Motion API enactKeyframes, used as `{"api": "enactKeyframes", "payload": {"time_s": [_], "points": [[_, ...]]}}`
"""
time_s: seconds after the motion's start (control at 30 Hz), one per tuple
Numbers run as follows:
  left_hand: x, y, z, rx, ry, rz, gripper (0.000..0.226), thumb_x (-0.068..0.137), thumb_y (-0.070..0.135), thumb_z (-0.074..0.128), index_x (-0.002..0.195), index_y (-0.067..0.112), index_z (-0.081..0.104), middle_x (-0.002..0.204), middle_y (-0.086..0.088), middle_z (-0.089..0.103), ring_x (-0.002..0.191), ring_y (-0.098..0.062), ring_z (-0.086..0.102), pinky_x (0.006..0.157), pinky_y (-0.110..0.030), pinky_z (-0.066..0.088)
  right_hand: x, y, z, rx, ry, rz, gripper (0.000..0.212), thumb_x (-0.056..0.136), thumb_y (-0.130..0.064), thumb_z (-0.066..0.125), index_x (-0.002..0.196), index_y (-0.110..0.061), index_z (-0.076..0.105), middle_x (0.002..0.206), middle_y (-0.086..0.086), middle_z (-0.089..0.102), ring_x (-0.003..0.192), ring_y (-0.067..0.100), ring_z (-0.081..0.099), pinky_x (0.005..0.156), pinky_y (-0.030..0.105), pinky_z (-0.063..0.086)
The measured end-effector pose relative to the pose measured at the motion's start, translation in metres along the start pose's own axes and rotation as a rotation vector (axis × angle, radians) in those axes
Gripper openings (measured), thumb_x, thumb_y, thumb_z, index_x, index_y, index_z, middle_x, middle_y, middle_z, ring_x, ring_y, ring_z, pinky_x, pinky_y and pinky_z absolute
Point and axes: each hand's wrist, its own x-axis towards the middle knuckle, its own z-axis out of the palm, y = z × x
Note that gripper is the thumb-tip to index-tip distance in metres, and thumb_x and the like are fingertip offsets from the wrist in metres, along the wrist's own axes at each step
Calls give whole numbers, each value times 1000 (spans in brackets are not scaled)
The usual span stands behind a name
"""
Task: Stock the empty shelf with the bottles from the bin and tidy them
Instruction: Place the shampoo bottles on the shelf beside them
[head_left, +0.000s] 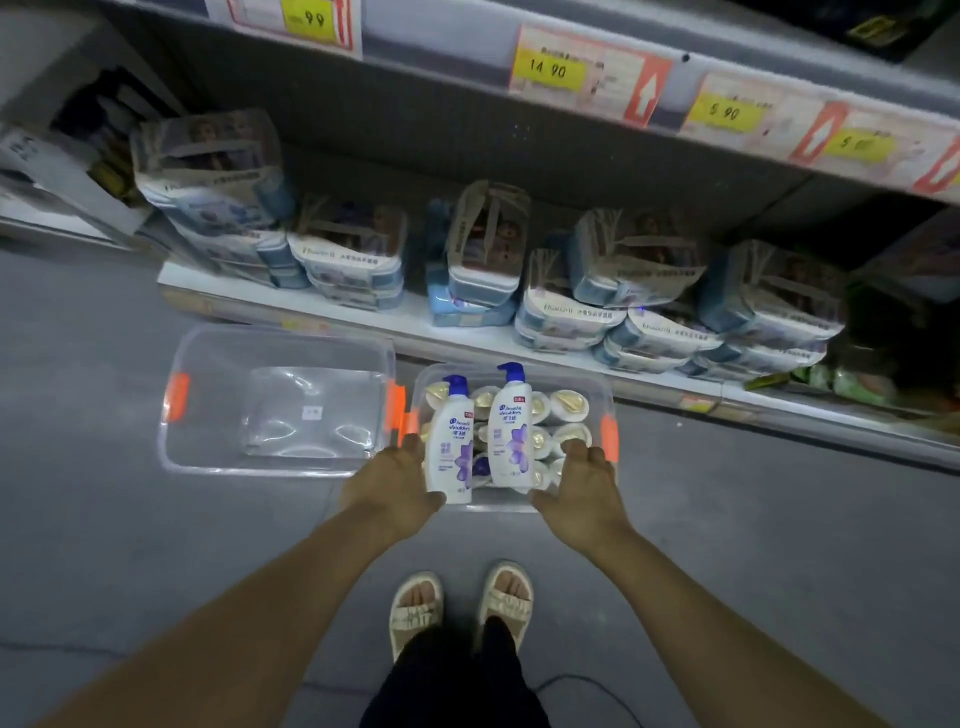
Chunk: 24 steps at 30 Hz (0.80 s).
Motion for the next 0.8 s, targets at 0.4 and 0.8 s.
{"api": "enactKeyframes", "payload": {"time_s": [0.4, 0.8], "points": [[160, -16, 112, -177, 87, -60, 77, 81, 38, 71, 139, 11, 28, 128, -13, 49, 116, -30, 52, 92, -41, 48, 163, 44, 106, 120, 78, -27, 69, 82, -23, 72, 134, -2, 31, 137, 18, 40, 125, 33, 40, 93, 37, 40], [234, -23, 179, -526, 154, -220, 65, 79, 28, 76, 125, 7, 35, 115, -10, 56, 104, -26, 57, 79, -35, 47, 244, 74, 167, 319, 135, -8, 72, 75, -28, 80, 125, -4, 34, 120, 16, 51, 108, 33, 56, 80, 50, 54]]}}
